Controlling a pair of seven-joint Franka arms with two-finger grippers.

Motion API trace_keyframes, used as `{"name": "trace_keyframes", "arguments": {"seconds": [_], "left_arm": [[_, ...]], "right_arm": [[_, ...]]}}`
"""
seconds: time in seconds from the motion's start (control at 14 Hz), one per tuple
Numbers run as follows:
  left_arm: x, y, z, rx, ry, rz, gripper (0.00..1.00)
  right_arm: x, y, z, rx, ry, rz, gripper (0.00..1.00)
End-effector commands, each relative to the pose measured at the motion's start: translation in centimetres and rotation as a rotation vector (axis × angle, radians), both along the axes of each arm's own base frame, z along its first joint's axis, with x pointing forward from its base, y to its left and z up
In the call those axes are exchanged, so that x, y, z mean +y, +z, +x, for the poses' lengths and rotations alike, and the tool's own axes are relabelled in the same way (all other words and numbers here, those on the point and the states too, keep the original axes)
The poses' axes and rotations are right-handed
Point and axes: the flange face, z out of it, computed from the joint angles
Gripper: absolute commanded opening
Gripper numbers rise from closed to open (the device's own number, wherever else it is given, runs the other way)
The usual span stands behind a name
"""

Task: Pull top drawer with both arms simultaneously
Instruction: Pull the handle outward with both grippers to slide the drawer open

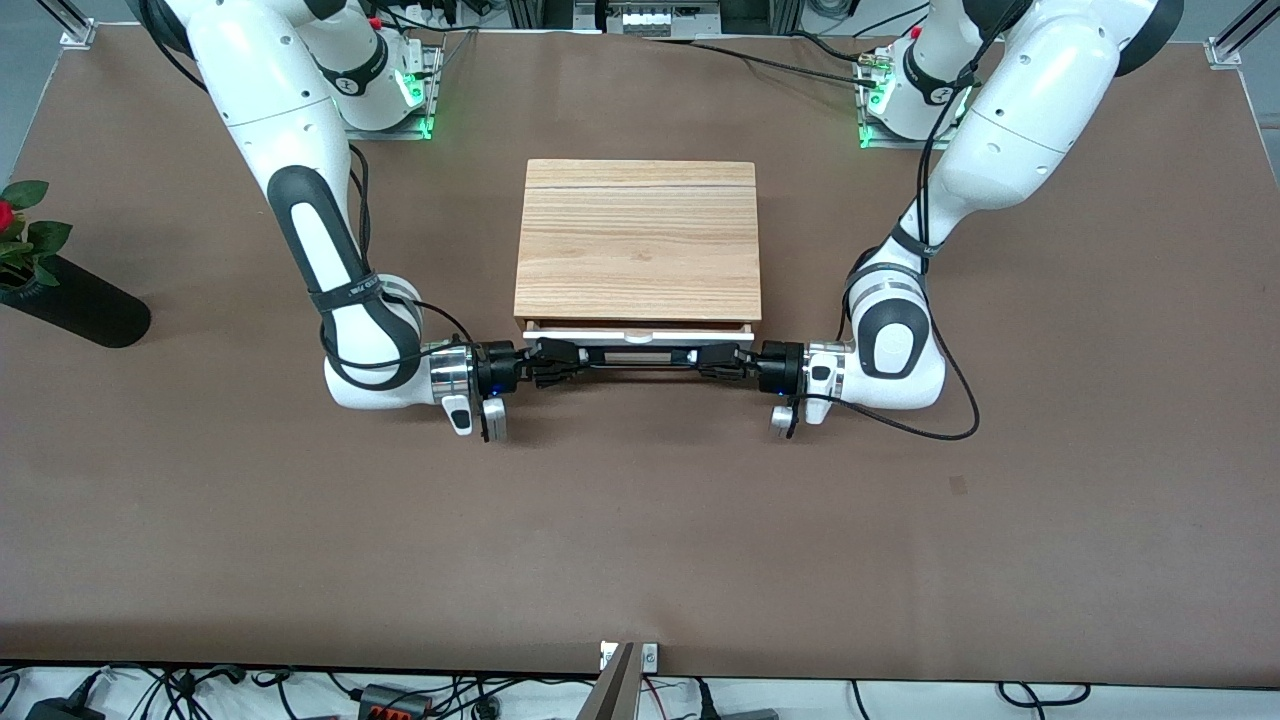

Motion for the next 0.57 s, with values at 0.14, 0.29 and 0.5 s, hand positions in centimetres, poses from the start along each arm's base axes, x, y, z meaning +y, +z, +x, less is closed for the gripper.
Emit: {"name": "trace_keyframes", "arguments": {"seconds": [0.14,0.29,0.5], "left_arm": [[0.8,1.5,2.9,-0.043,0.063,-0.006,0.14],[0.9,1.7,3.4,-0.060,0.075,0.013,0.14],[1.2,1.3,3.5,-0.058,0.081,0.017,0.14]], "right_arm": [[-1.0,-1.2,3.2,-0.029,-0.049,0.008,0.15],[-1.3,-1.7,4.0,-0.036,-0.057,0.010,0.15],[-1.6,-1.8,4.9,-0.048,-0.066,0.013,0.15]]}}
